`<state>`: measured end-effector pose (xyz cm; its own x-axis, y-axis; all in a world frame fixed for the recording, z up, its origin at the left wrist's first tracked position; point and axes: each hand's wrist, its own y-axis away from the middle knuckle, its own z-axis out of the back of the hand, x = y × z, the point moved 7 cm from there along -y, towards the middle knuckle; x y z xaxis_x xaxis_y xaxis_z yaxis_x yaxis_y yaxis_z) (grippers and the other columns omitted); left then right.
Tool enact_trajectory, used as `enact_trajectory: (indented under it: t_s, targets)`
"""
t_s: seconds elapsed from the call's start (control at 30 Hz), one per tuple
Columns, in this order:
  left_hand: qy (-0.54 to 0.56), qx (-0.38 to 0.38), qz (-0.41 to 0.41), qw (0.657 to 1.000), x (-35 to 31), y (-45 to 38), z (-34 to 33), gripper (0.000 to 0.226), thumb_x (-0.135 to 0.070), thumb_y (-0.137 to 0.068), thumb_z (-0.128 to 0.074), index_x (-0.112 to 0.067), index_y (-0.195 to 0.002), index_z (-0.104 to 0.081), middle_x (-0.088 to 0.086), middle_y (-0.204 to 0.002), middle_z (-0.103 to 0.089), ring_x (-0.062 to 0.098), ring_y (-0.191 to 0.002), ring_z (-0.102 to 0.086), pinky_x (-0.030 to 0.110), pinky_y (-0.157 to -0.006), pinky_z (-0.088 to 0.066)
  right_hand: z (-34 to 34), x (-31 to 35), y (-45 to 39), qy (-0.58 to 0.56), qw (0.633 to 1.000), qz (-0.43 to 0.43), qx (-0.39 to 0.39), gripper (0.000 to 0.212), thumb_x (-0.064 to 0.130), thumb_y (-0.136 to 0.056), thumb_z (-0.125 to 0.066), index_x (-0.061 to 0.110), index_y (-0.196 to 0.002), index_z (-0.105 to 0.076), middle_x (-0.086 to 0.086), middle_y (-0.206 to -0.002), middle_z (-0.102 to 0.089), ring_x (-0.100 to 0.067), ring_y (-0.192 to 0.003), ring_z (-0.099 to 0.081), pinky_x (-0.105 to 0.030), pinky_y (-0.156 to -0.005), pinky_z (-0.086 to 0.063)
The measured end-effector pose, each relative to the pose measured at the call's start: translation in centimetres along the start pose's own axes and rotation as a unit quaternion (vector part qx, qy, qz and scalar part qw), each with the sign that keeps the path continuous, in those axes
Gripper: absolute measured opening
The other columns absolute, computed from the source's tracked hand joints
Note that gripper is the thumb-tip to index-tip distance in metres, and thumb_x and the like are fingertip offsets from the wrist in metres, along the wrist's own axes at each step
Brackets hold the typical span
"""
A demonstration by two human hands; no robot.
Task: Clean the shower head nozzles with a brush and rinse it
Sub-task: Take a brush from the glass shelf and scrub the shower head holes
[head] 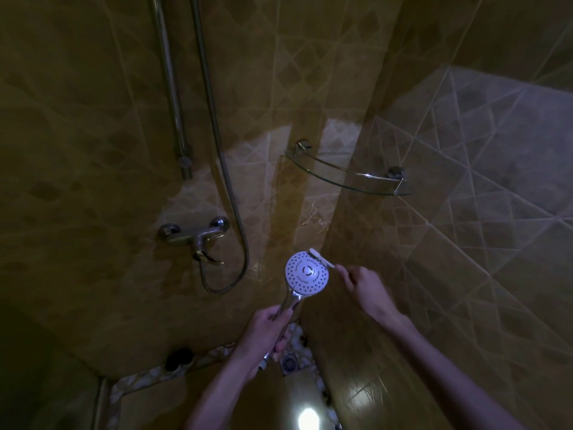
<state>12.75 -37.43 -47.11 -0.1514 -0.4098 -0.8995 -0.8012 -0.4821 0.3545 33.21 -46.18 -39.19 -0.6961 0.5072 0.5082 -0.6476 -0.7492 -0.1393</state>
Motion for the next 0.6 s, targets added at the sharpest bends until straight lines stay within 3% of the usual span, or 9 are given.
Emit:
enact_trajectory:
  t_s: [0.17,0.27,0.33,0.43,0.5,0.6]
  targets:
    - [0.02,-0.019,0.006,1.0,0.1,0.3,0.3,0.018,-0.023,-0.096,-0.056,-0.011,-0.083,-0.057,0.002,-0.054,-0.05,0.01,-0.036,-0.036,0.015,-0.032,-0.03,-2.7,0.9,3.7,0.13,0.987,0.073,0.064,0.057,0.066,-0.093,-0.026,0.022,-0.082,-0.061,0.006,-0.059,-0.057,-0.004,-0.051,-0.053,-0.02,-0.045,-0.037]
    - [0.021,-0.013,0.009,1.0,0.1,0.5,0.0,0.017,-0.023,-0.096,-0.056,-0.011,-0.084,-0.055,0.002,-0.055,-0.049,0.009,-0.036,-0.036,0.015,-0.032,-0.029,-0.2,0.8,1.4,0.059,0.996,0.048,0.044,0.045,0.047,-0.098,-0.04,0.013,-0.086,-0.067,-0.006,-0.072,-0.07,-0.018,-0.067,-0.066,-0.035,-0.063,-0.051]
    - [0.026,-0.011,0.009,1.0,0.0,0.4,-0.3,0.017,-0.024,-0.095,-0.057,-0.012,-0.084,-0.054,0.003,-0.056,-0.048,0.009,-0.036,-0.036,0.015,-0.032,-0.029,1.5,0.8,-0.2,-0.009,1.0,0.018,0.008,0.04,0.032,-0.099,-0.047,0.002,-0.084,-0.067,-0.015,-0.072,-0.066,-0.024,-0.068,-0.062,-0.035,-0.065,-0.045]
    - [0.036,-0.001,0.01,0.999,-0.2,0.5,-0.3,0.017,-0.025,-0.094,-0.059,-0.013,-0.084,-0.057,0.003,-0.057,-0.05,0.009,-0.037,-0.036,0.015,-0.032,-0.029,1.2,1.0,-0.1,-0.028,0.999,0.009,0.038,0.044,0.03,-0.099,-0.048,-0.005,-0.079,-0.066,-0.016,-0.068,-0.063,-0.028,-0.064,-0.057,-0.033,-0.062,-0.04]
    - [0.04,-0.006,0.012,0.999,-0.2,0.6,-0.1,0.016,-0.024,-0.095,-0.059,-0.013,-0.084,-0.057,0.002,-0.057,-0.051,0.009,-0.037,-0.037,0.015,-0.032,-0.028,0.1,0.8,1.3,0.006,0.997,0.026,0.067,0.044,0.036,-0.099,-0.046,0.001,-0.085,-0.07,-0.017,-0.072,-0.068,-0.029,-0.067,-0.062,-0.035,-0.065,-0.045]
    - [0.039,-0.033,0.019,0.999,-0.2,0.8,0.2,0.016,-0.021,-0.096,-0.056,-0.011,-0.084,-0.055,0.005,-0.056,-0.049,0.009,-0.034,-0.037,0.013,-0.032,-0.028,-1.3,0.8,3.7,0.058,0.991,0.062,0.101,0.04,0.045,-0.098,-0.042,0.019,-0.093,-0.071,-0.005,-0.069,-0.067,-0.018,-0.064,-0.062,-0.022,-0.059,-0.042]
